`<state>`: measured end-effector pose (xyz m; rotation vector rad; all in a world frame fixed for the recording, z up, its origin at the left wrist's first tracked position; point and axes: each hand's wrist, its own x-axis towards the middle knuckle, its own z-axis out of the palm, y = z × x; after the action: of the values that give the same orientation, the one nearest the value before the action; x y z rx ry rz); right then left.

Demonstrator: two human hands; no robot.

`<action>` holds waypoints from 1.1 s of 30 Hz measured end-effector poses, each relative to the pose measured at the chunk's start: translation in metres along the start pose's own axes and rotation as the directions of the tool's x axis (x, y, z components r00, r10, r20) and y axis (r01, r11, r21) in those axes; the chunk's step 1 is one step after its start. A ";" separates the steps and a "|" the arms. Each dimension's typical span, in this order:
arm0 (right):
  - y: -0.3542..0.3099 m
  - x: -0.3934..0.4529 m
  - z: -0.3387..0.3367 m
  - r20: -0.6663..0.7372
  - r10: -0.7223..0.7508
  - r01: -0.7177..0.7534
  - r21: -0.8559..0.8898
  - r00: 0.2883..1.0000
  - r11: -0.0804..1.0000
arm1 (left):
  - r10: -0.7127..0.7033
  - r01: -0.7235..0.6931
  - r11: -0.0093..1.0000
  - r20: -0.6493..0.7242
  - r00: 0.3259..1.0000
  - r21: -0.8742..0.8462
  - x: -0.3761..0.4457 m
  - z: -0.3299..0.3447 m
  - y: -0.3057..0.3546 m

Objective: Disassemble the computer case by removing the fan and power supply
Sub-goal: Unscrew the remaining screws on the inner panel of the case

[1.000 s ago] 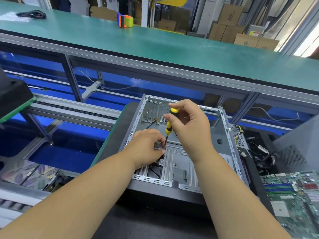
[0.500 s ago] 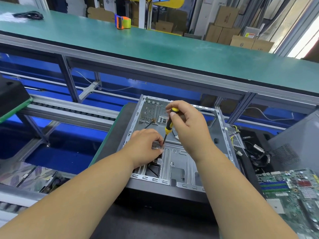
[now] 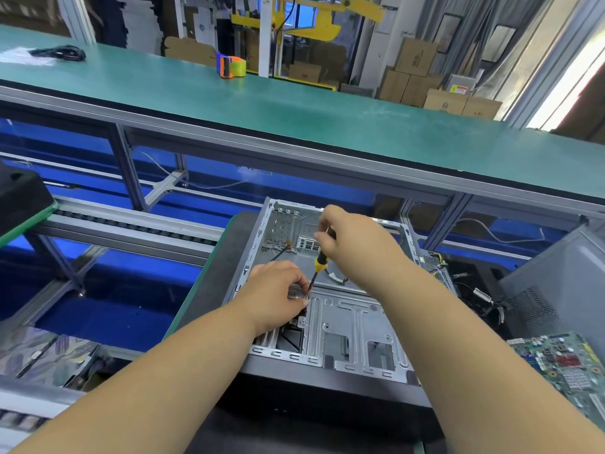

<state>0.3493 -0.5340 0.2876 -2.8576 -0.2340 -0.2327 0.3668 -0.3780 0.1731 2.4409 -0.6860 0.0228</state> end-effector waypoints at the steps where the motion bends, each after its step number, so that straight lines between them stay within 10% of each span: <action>1: -0.002 -0.001 -0.001 0.023 -0.019 0.018 0.034 1.000 0.999 | 0.003 -0.003 1.000 -0.001 1.000 0.004 0.000 0.000 0.000; 33: -0.003 0.008 -0.004 0.079 0.052 -0.046 -0.081 0.995 0.996 | -0.016 0.016 1.000 0.009 1.000 0.002 0.001 0.000 0.001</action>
<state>0.3558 -0.5312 0.2935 -2.9503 -0.1739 -0.1183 0.3668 -0.3792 0.1740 2.4496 -0.6712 0.0057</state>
